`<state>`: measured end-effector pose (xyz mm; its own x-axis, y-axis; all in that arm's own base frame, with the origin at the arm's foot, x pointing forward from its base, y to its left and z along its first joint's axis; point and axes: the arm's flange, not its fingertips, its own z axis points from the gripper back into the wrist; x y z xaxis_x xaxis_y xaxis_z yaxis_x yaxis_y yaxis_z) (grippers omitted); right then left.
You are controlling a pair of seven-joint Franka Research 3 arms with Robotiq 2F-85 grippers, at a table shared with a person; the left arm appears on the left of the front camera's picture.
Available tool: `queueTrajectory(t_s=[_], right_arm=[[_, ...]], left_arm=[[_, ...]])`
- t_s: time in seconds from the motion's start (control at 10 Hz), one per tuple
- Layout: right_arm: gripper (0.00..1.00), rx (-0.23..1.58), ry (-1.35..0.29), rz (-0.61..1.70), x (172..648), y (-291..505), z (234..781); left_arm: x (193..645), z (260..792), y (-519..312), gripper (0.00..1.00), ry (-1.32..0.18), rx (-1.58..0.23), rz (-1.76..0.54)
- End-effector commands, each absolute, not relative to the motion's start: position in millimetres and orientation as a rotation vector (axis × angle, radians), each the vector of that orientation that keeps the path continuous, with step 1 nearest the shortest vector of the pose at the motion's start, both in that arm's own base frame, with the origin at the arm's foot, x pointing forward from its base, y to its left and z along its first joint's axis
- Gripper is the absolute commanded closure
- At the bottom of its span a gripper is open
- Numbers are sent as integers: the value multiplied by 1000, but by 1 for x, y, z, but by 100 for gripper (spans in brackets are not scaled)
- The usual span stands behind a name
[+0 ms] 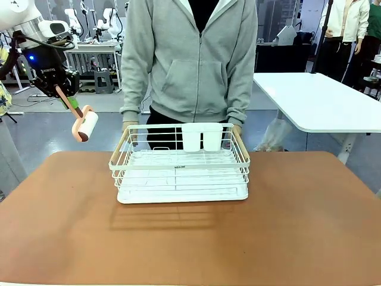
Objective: Clean the table.
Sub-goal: Place the Lint Roller down when the Dish drying rack is positioned in the middle of the table.
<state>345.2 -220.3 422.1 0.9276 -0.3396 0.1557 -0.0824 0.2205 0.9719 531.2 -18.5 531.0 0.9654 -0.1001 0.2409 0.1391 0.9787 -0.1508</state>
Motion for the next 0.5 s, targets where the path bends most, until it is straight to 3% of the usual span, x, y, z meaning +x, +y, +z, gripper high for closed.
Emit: queueTrajectory(t_s=[0.0, 0.4], right_arm=[[0, 1354, -391, -172, 345, -219, 425], [0, 1354, -391, -172, 345, -219, 425]], left_arm=[[525, 532, -16, 79, -238, -165, -131], [525, 532, -16, 79, -238, -165, -131]])
